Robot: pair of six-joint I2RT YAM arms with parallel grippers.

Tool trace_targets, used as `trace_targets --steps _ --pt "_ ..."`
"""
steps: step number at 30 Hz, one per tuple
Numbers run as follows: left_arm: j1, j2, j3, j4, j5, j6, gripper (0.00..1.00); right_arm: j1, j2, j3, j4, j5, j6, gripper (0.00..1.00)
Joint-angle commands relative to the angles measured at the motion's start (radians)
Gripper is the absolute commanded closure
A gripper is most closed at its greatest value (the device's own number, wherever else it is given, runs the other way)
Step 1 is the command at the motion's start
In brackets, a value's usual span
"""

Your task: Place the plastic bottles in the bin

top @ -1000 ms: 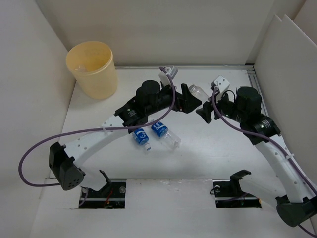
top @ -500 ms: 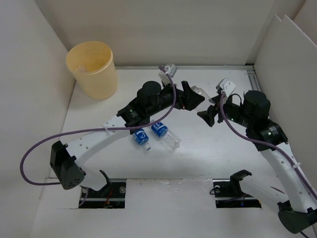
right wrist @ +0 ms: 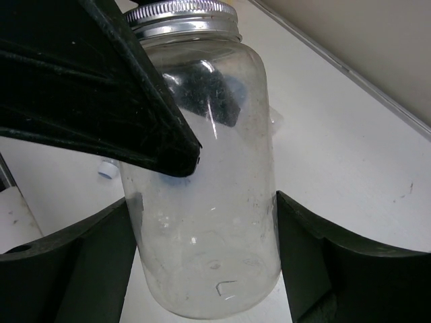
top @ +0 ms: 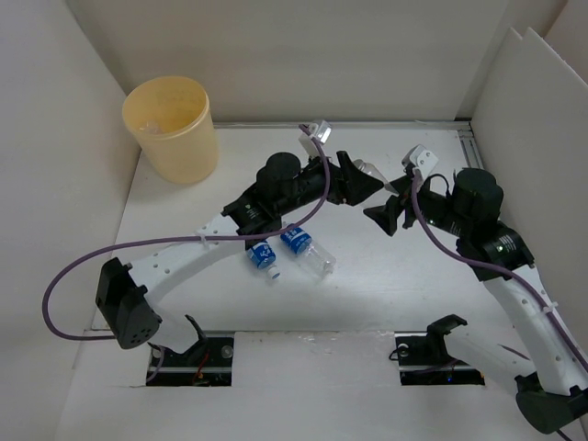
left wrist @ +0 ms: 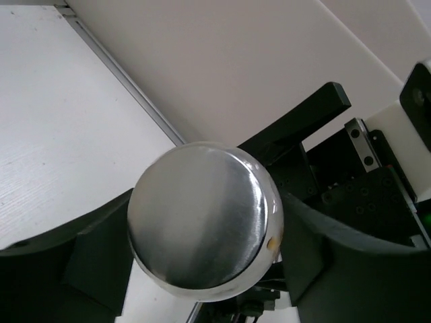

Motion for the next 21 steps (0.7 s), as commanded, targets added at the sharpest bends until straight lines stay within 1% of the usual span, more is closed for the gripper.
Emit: trace_targets --steps 1,2,3,4,6,7,8,9,10,11,12,13,15,16,17,19,20,21 --pt "-0.005 0.003 0.012 0.041 0.019 0.007 0.33 -0.003 -0.017 0.014 0.11 -0.042 0.02 1.0" --pt "-0.005 0.003 0.021 0.029 0.01 0.007 0.44 -0.003 -0.017 0.014 0.099 -0.033 0.02 1.0" --pt "-0.005 0.003 0.021 0.014 -0.001 0.007 0.66 -0.003 -0.017 0.014 0.099 -0.019 0.02 0.99" --pt "-0.005 0.003 0.033 0.0 -0.01 0.017 0.75 -0.003 -0.017 0.014 0.099 -0.019 0.02 0.77" --pt "-0.005 0.003 0.069 -0.051 -0.054 0.028 0.93 -0.003 -0.027 0.002 0.099 -0.019 0.01 0.26" --pt "-0.005 0.003 0.082 -0.075 -0.082 0.039 1.0 -0.003 -0.027 0.001 0.099 -0.007 0.01 0.07" --pt "-0.005 0.003 0.111 -0.101 -0.116 0.039 1.0 -0.003 -0.027 0.001 0.099 0.007 0.01 0.0" --pt "0.023 0.003 0.127 -0.161 -0.154 0.039 1.0 -0.003 -0.027 0.001 0.084 0.024 0.0 0.0" --pt "0.041 0.003 0.145 -0.195 -0.233 0.039 1.0 -0.003 -0.027 -0.008 0.056 0.059 0.0 0.0" --pt "0.063 -0.008 0.167 -0.227 -0.26 0.039 1.0 -0.003 -0.027 -0.008 0.038 0.081 -0.014 0.0" --pt "0.084 -0.008 0.225 -0.261 -0.292 0.057 1.0 -0.003 -0.027 -0.008 0.016 0.104 -0.029 0.0" --pt "0.139 -0.017 0.265 -0.349 -0.374 0.071 1.0 -0.003 -0.027 -0.008 -0.02 0.139 -0.039 0.0" --pt "0.214 -0.017 0.348 -0.433 -0.443 0.094 1.0 -0.012 -0.037 -0.028 -0.042 0.152 -0.062 0.0" --pt "0.315 -0.017 0.406 -0.472 -0.461 0.103 1.0 -0.012 -0.037 -0.037 -0.042 0.162 -0.062 0.0" --pt "0.368 -0.028 0.418 -0.473 -0.508 0.115 1.0 -0.012 -0.037 -0.046 -0.042 0.162 -0.077 0.0" --pt "0.469 -0.037 0.419 -0.473 -0.58 0.129 1.0 -0.012 -0.037 -0.046 -0.056 0.162 -0.091 0.0" --pt "0.57 -0.049 0.419 -0.461 -0.651 0.129 1.0 -0.012 -0.037 -0.046 -0.065 0.153 -0.106 0.0" --pt "0.619 -0.049 0.419 -0.438 -0.668 0.146 1.0 -0.012 -0.037 -0.046 -0.065 0.153 -0.106 0.0"
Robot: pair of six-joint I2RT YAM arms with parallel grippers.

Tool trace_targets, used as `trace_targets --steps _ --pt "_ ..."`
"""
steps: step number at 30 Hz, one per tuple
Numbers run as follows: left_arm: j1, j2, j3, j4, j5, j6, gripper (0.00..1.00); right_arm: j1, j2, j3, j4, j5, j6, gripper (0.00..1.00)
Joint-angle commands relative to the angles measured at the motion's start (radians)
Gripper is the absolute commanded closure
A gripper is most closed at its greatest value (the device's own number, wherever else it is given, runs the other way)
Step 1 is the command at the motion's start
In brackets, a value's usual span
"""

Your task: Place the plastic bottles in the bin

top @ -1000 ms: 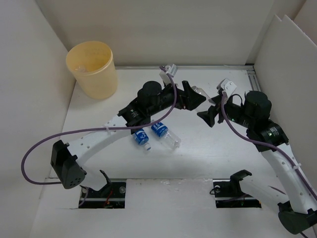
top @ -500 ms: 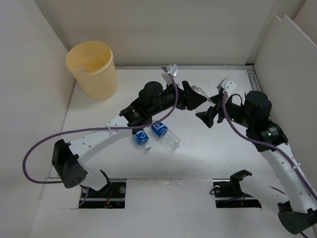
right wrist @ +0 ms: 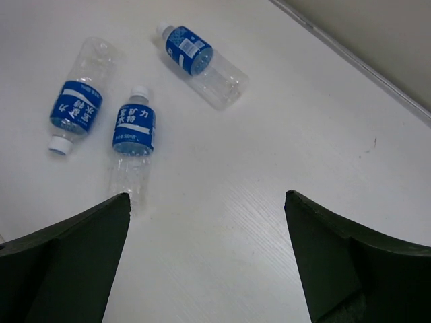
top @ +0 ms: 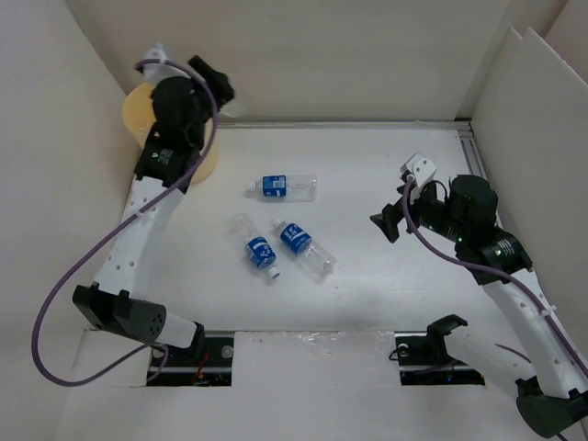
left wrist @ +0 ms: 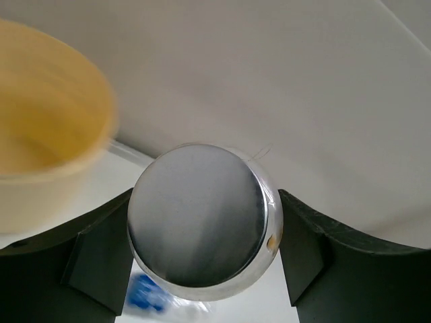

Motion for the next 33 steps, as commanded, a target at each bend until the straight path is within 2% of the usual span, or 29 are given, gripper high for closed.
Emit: trace_targets --steps 1,2,5,7,9,14,18,19,20,22,26,30,31,33 --pt "0.172 -0.041 0.066 -0.018 -0.189 0.051 1.0 -0.005 -0.011 0.002 -0.009 0.019 -0.051 0.0" --pt "0.244 -0.016 0.077 0.029 -0.189 0.078 1.0 -0.005 -0.011 0.002 -0.009 0.007 -0.071 0.0" --pt "0.312 0.046 0.183 0.075 -0.218 0.171 1.0 -0.005 0.007 0.002 -0.024 0.042 -0.119 0.0" --pt "0.363 0.139 0.258 0.075 -0.207 0.187 1.0 -0.014 0.007 0.002 -0.038 0.054 -0.133 0.0" --pt "0.418 0.176 0.255 0.116 -0.183 0.167 1.0 -0.014 0.007 0.002 -0.038 0.045 -0.133 0.0" --pt "0.443 0.346 0.329 0.095 -0.221 0.182 1.0 -0.014 -0.005 -0.009 -0.028 -0.006 -0.133 0.0" --pt "0.471 0.468 0.392 0.083 -0.169 0.152 0.99 -0.014 -0.023 -0.021 0.002 0.014 -0.123 0.0" --pt "0.471 0.485 0.421 0.083 -0.169 0.152 0.88 -0.014 -0.023 -0.021 0.015 0.014 -0.123 0.0" --pt "0.471 0.509 0.43 0.071 -0.134 0.152 0.53 -0.014 -0.023 -0.03 0.028 0.014 -0.123 0.0" --pt "0.471 0.523 0.441 0.08 -0.134 0.164 0.0 -0.014 0.021 -0.03 0.028 0.014 -0.123 0.0" --pt "0.492 0.543 0.525 0.049 -0.106 0.164 0.0 -0.014 0.111 -0.05 0.051 -0.016 -0.133 0.0" --pt "0.492 0.477 0.599 -0.047 -0.077 0.164 0.0 0.076 0.184 -0.069 0.097 -0.011 -0.133 0.0" --pt "0.492 0.456 0.616 -0.082 -0.056 0.141 0.0 0.133 0.205 -0.038 0.097 0.017 -0.133 0.0" --pt "0.492 0.392 0.582 -0.139 -0.014 0.083 0.0 0.199 0.278 0.005 0.088 0.066 -0.142 0.0"
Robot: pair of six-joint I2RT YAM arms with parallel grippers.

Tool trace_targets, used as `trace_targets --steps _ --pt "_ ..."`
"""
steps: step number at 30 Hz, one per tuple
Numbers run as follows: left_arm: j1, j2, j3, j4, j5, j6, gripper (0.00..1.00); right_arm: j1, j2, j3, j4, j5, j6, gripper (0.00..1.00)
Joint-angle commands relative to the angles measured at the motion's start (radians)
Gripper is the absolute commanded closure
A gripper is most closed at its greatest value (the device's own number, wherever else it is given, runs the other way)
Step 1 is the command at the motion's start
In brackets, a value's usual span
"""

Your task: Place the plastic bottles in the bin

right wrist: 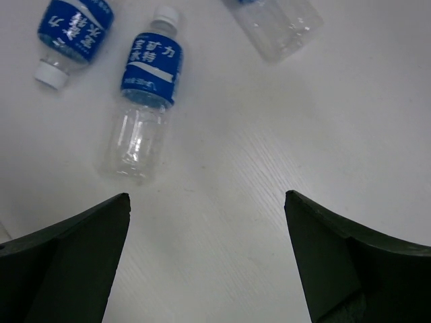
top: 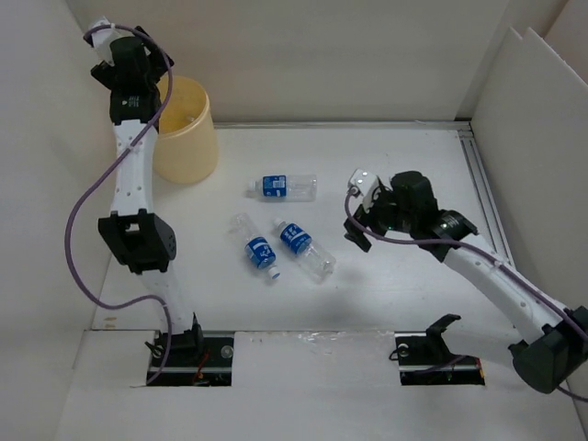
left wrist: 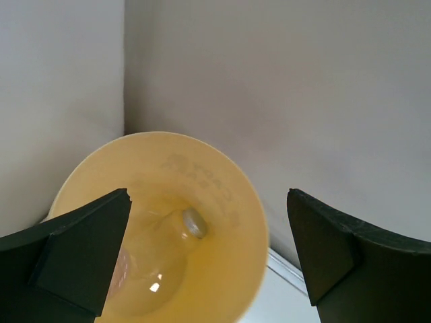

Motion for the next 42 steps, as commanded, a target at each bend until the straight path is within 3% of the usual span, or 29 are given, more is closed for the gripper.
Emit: trace_targets --steps 1,5,10,14,23,37,40,42 --pt "0.008 -0.272 -0.004 -0.074 0.122 -0.071 0.0 0.137 0.072 0.089 0.054 0.093 -0.018 0.0" --pt "-0.012 -0.573 -0.354 -0.053 0.259 -0.117 0.0 0.165 0.196 0.138 0.083 0.095 0.032 0.0" --pt "-0.057 -0.9 -0.803 0.024 0.462 -0.128 0.0 0.191 0.274 0.061 0.189 0.058 0.089 0.0" --pt "-0.069 -1.072 -0.936 -0.029 0.517 -0.122 0.0 0.202 0.397 0.046 0.279 0.051 0.128 0.02" --pt "-0.069 -1.206 -0.996 -0.191 0.535 -0.039 0.0 0.274 0.52 0.062 0.295 0.239 0.298 0.05" --pt "-0.069 -1.255 -1.023 -0.24 0.563 -0.03 0.0 0.332 0.666 -0.016 0.368 0.25 0.372 0.12" --pt "-0.069 -1.266 -1.033 -0.249 0.572 -0.03 0.0 0.332 0.666 -0.047 0.368 0.273 0.381 0.25" --pt "-0.069 -1.266 -1.055 -0.249 0.572 -0.03 0.0 0.332 0.621 -0.062 0.368 0.273 0.39 0.5"
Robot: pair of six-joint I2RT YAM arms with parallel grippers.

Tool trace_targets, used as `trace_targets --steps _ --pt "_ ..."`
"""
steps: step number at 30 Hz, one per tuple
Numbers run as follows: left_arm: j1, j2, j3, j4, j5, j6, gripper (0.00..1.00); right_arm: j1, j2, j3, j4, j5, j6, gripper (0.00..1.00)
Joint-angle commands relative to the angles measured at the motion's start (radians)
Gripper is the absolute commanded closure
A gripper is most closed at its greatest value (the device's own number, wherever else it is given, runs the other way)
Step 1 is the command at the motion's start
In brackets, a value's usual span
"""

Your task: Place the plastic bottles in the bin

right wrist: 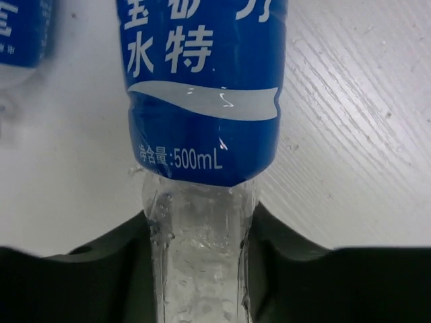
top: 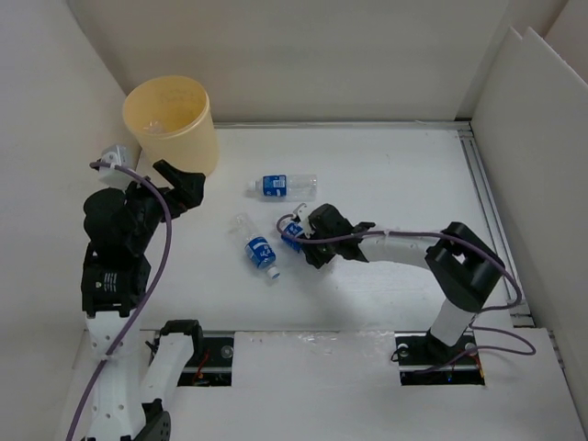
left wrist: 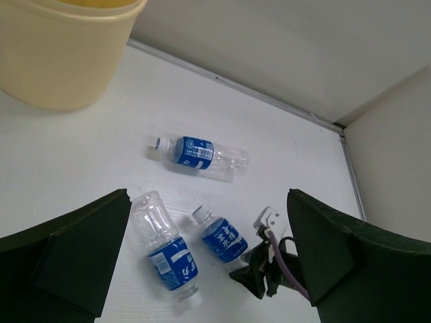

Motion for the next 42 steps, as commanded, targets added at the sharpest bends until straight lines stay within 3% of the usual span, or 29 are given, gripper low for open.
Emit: trace_targets --steps 1,3,4,8,13,19,23,28,35,42 --pt "-0.001 -0.007 -0.044 0.007 0.038 0.016 0.0 0.004 -0.063 -0.046 0.013 0.016 0.03 0.66" --pt "-0.001 -0.007 -0.092 0.036 0.078 0.016 0.0 0.004 -0.158 -0.075 0.013 0.016 0.039 0.92" --pt "-0.001 -0.007 -0.109 0.077 0.111 0.016 0.0 0.004 -0.2 -0.076 -0.007 0.016 0.039 0.97" --pt "-0.001 0.017 -0.184 0.232 0.346 -0.03 0.0 -0.008 -0.419 -0.077 -0.098 0.053 0.028 1.0" --pt "-0.033 0.055 -0.184 0.361 0.46 -0.144 0.0 -0.08 -0.565 0.059 -0.217 0.041 -0.024 1.0" --pt "-0.203 0.265 -0.054 0.384 0.391 -0.135 0.0 -0.148 -0.485 0.278 -0.295 0.005 -0.09 1.0" --pt "-0.343 0.302 -0.009 0.447 0.281 -0.139 0.0 -0.176 -0.425 0.334 -0.304 -0.008 -0.09 1.0" --pt "-0.449 0.367 -0.009 0.498 0.186 -0.173 0.0 -0.176 -0.41 0.334 -0.229 -0.087 -0.066 1.0" --pt "-0.614 0.468 -0.009 0.523 -0.052 -0.182 0.0 -0.128 -0.471 0.294 -0.185 -0.096 -0.056 1.0" --pt "-0.668 0.529 -0.02 0.601 -0.087 -0.216 0.0 -0.108 -0.523 0.262 -0.148 -0.173 -0.056 1.0"
